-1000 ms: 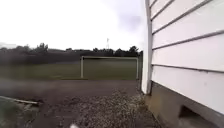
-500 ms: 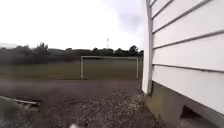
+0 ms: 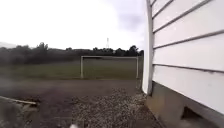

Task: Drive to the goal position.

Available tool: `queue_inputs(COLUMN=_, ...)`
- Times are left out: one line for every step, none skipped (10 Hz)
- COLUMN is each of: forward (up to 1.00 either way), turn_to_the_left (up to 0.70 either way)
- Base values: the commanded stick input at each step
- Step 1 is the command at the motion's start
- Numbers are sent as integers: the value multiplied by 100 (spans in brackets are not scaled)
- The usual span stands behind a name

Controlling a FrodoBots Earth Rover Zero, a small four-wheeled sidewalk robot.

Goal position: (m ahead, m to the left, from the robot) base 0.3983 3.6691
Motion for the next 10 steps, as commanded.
queue_inputs(forward=6, turn_to_the_left=0)
queue_inputs(forward=6, turn_to_the_left=0)
queue_inputs(forward=6, turn_to_the_left=0)
queue_inputs(forward=6, turn_to_the_left=0)
queue_inputs(forward=6, turn_to_the_left=0)
queue_inputs(forward=6, turn_to_the_left=0)
queue_inputs(forward=6, turn_to_the_left=0)
queue_inputs(forward=6, turn_to_the_left=0)
queue_inputs(forward=6, turn_to_the_left=0)
queue_inputs(forward=6, turn_to_the_left=0)
